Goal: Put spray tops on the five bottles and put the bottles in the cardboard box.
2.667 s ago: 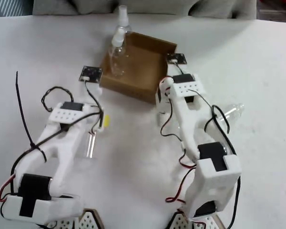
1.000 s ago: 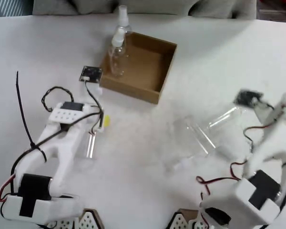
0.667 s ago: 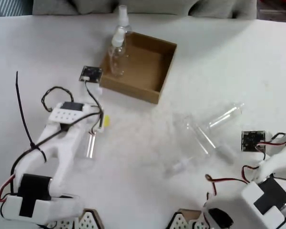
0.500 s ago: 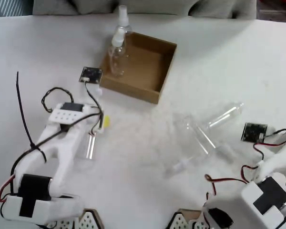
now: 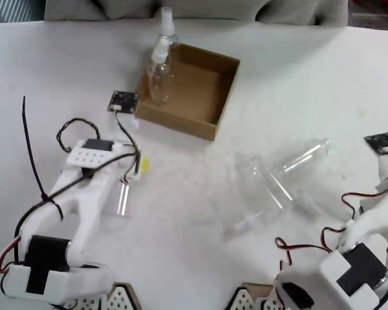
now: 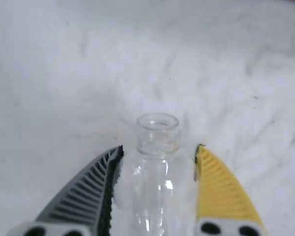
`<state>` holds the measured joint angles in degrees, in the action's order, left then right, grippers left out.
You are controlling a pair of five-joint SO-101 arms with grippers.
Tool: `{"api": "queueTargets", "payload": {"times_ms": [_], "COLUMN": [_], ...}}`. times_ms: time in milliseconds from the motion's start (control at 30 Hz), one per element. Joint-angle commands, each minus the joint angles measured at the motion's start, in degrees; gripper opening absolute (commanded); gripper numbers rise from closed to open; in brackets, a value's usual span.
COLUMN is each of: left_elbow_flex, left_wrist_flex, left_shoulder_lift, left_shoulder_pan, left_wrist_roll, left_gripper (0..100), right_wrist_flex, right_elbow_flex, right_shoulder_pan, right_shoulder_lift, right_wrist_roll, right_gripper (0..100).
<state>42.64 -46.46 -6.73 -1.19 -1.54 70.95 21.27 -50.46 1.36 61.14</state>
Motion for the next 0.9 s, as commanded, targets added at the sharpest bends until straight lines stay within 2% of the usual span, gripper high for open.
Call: {"api": "queueTargets", "payload": {"times_ms": [0, 167, 400, 467, 733, 867], "left_elbow_flex": [-0.09, -0.09, -0.09, 0.00, 0.18, 0.18], "left_wrist_flex": [1.49, 1.49, 1.41, 1.41, 1.41, 1.41], "left_shoulder_lift": [-2.95, -2.95, -2.95, -2.95, -2.95, -2.95], "left_shoulder_pan": [-0.66, -0.66, -0.66, -0.66, -0.66, -0.66], "left_wrist_roll": [0.62, 0.62, 0.62, 0.62, 0.62, 0.62], "left_gripper": [5, 5, 5, 5, 5, 5], "right_wrist_flex": [4.97, 3.65, -14.11, -16.92, -18.24, -18.15], "right_elbow_flex": [-2.37, 1.49, 8.53, 7.91, 0.53, -5.71], "right_shoulder_pan": [-3.56, -8.13, -7.34, -7.25, -4.18, -1.80], "right_shoulder_lift": [2.42, 2.77, -2.42, -3.91, -10.59, -15.60], "right_wrist_roll": [-3.60, -3.52, -4.57, -7.74, -12.92, -17.85], "right_gripper": [2.6, 2.8, 2.8, 2.8, 2.8, 2.8]}}
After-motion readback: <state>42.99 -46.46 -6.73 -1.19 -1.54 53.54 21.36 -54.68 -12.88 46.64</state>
